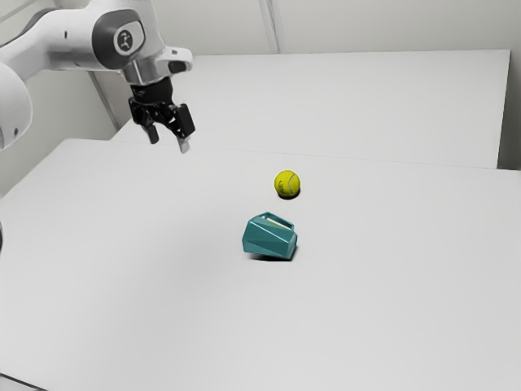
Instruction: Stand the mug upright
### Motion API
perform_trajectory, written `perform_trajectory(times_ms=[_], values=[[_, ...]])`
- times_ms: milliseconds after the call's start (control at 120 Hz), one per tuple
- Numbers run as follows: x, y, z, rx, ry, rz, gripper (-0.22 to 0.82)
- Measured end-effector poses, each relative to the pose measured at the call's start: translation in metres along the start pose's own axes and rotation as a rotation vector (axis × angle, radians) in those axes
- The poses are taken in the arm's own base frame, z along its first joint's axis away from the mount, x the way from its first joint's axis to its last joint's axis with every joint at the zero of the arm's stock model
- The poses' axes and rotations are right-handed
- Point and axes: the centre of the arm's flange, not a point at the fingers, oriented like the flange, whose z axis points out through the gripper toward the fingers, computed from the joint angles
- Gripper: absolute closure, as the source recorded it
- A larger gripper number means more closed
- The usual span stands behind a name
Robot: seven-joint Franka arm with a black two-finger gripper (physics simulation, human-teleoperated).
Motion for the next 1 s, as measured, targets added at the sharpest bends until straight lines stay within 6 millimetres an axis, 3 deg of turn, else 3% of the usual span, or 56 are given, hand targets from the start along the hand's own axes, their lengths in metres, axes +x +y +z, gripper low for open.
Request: perform_trajectory(times_ms=[175,275,392,775,867,1000], values=[[-0.010,-0.010,0.008,0.003,0.021,-0.021,0.00],[-0.032,-0.017,0.042,0.003,0.024,-0.042,0.00],[-0.039,-0.034,0.092,0.010,0.086,-0.051,0.00],[-0.045,-0.101,0.160,-0.152,0.493,-0.032,0.00],[-0.041,-0.090,0.171,-0.163,0.551,0.018,0.00],[-0.025,-0.038,0.180,-0.214,0.609,0.161,0.00]])
